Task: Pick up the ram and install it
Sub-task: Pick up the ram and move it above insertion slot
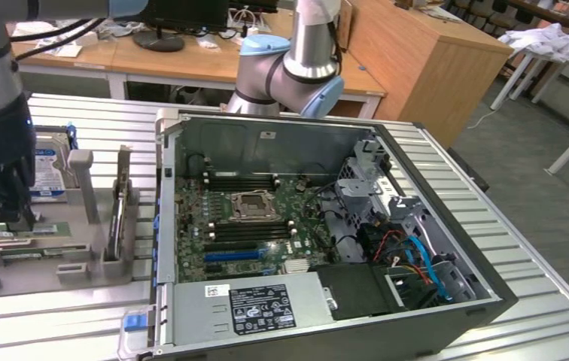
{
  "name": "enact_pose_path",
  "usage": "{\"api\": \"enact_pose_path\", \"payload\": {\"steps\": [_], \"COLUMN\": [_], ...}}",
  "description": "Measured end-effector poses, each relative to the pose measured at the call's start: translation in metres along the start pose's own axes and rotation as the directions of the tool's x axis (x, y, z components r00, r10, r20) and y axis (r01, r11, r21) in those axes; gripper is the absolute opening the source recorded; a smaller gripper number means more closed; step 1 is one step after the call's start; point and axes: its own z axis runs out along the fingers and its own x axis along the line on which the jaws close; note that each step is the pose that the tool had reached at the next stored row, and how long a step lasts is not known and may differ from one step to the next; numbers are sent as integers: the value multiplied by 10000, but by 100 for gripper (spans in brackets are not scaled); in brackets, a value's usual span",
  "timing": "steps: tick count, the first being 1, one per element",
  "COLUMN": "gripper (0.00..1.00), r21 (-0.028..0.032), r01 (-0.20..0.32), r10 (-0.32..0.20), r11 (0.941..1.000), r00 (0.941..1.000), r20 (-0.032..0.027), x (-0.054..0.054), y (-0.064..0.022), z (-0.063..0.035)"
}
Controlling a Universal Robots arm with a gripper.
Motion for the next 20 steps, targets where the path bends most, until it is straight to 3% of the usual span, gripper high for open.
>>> {"api": "enact_pose_path", "payload": {"steps": [5,12,20], "gripper": [12,12,12], "r21": [0,0,1], "r01": [0,0,0], "r10": [0,0,0], "r11": [10000,10000,10000], "r00": [10000,10000,10000], "r20": [0,0,1], "x": [-2,-3,-8], "y": [4,5,12], "z": [-116,-152,-382]}}
